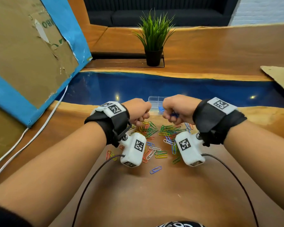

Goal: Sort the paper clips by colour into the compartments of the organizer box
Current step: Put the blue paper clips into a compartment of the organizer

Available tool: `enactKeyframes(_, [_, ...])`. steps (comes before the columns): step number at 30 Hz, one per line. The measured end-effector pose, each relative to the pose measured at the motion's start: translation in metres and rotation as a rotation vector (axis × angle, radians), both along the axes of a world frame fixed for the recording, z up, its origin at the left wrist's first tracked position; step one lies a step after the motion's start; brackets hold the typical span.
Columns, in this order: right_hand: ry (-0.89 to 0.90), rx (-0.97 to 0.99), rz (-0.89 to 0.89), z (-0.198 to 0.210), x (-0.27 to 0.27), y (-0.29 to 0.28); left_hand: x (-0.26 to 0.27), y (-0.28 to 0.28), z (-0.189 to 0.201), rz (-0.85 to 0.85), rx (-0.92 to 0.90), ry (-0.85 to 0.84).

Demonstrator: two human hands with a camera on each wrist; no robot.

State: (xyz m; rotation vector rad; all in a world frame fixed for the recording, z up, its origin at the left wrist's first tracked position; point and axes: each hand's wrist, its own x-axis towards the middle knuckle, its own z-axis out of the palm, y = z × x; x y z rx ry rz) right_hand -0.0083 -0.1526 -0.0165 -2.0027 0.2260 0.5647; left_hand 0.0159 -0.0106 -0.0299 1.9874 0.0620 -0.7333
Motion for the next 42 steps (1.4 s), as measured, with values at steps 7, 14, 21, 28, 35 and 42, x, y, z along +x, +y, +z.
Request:
enactKeyframes(7, [0.107, 0.165, -0.224, 0.004, 0.03, 0.005, 0.018, -0.011, 0.007, 0.139, -0.085, 0.004])
enactKeyframes(14, [0.173, 0.257, -0.343, 0.014, 0.045, 0.011, 0.029, -0.019, 0.018, 0.26, -0.27, 0.058])
enactKeyframes(21, [0.135, 0.199, -0.26, 0.014, 0.049, 0.014, 0.03, -0.025, 0.016, 0.238, -0.205, -0.021])
enactKeyframes(28, [0.15, 0.1, -0.198, 0.014, 0.044, 0.014, 0.023, -0.025, 0.019, 0.256, -0.16, -0.021])
enactKeyframes(35, [0.066, 0.037, -0.279, 0.016, 0.042, 0.014, 0.019, -0.023, 0.02, 0.261, -0.173, -0.066])
enactKeyframes(42, [-0.145, -0.548, 0.145, 0.01, 0.031, 0.028, 0.023, -0.015, 0.017, 0.279, -0.111, -0.119])
